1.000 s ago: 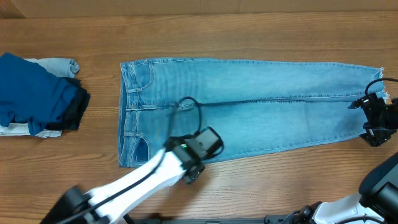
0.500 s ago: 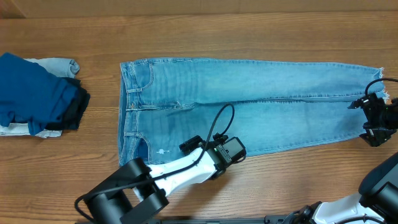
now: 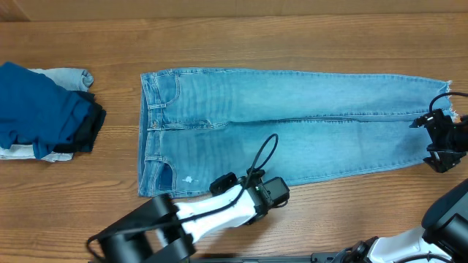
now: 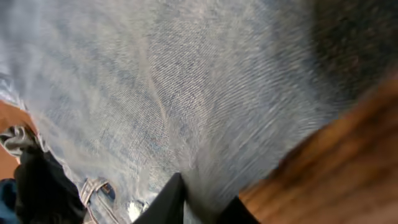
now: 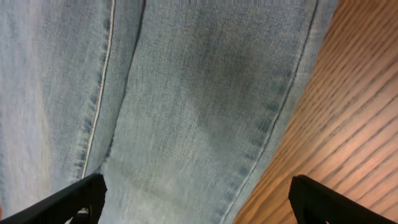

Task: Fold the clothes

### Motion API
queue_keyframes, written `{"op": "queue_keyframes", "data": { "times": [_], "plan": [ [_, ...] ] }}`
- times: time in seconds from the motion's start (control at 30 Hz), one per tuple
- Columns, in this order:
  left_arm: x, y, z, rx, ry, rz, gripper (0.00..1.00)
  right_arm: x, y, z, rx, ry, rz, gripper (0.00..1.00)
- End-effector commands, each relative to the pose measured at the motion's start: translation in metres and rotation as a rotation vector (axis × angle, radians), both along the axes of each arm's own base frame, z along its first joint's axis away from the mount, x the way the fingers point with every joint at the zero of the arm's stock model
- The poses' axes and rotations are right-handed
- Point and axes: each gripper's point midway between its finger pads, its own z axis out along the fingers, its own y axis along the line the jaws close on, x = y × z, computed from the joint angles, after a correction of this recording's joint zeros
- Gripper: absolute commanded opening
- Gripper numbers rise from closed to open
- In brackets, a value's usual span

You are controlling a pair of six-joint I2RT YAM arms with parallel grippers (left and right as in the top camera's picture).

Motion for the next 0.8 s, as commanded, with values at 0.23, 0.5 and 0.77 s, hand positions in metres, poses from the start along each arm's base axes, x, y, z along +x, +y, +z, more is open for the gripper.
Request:
{"op": "queue_keyframes", "data": {
  "times": [0.23, 0.5, 0.77],
  "plan": [
    [0.001, -0.006, 0.029, -0.107, -0.057, 0.012, 0.22, -0.039, -0.010, -0.063, 0.217, -0.143, -0.265, 0.97],
    [0.002, -0.007, 0.029, -0.115, -0.060, 0.012, 0.32, -0.018, -0.004, -0.079, 0.176, -0.277, -0.227, 0.96],
    [0.003, -0.010, 0.029, -0.130, -0.067, 0.012, 0.33, -0.020, -0.004, -0.083, 0.156, -0.259, -0.229, 0.51]
  ]
}}
